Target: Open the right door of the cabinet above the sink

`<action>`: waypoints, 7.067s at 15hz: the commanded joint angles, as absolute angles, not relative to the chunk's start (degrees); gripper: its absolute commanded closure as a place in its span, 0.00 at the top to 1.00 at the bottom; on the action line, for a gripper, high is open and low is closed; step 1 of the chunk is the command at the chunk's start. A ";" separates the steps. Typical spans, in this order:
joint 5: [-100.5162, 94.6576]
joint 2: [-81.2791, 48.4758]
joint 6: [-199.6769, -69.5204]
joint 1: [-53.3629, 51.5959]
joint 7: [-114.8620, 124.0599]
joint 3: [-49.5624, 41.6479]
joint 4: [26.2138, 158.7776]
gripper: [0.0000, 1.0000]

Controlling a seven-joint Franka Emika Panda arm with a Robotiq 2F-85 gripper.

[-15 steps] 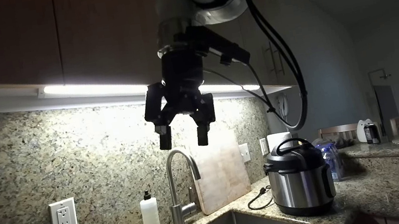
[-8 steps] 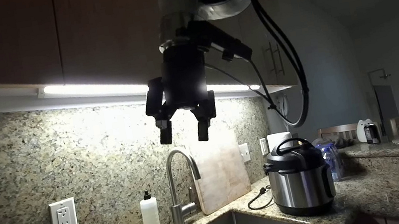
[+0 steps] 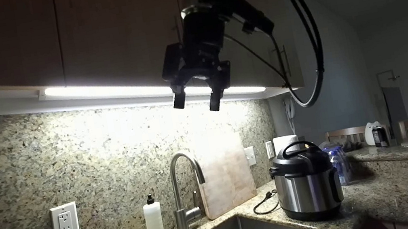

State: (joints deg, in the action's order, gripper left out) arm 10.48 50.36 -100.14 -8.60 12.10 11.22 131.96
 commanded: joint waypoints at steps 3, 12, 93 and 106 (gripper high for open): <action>4.09 54.45 -102.64 -2.99 12.18 11.19 124.86 1.00; 0.20 58.82 -115.43 5.86 16.33 8.89 116.58 1.00; -36.41 19.46 -144.52 20.84 22.45 7.06 98.17 1.00; -41.21 22.01 -143.87 20.43 35.57 6.47 100.37 0.23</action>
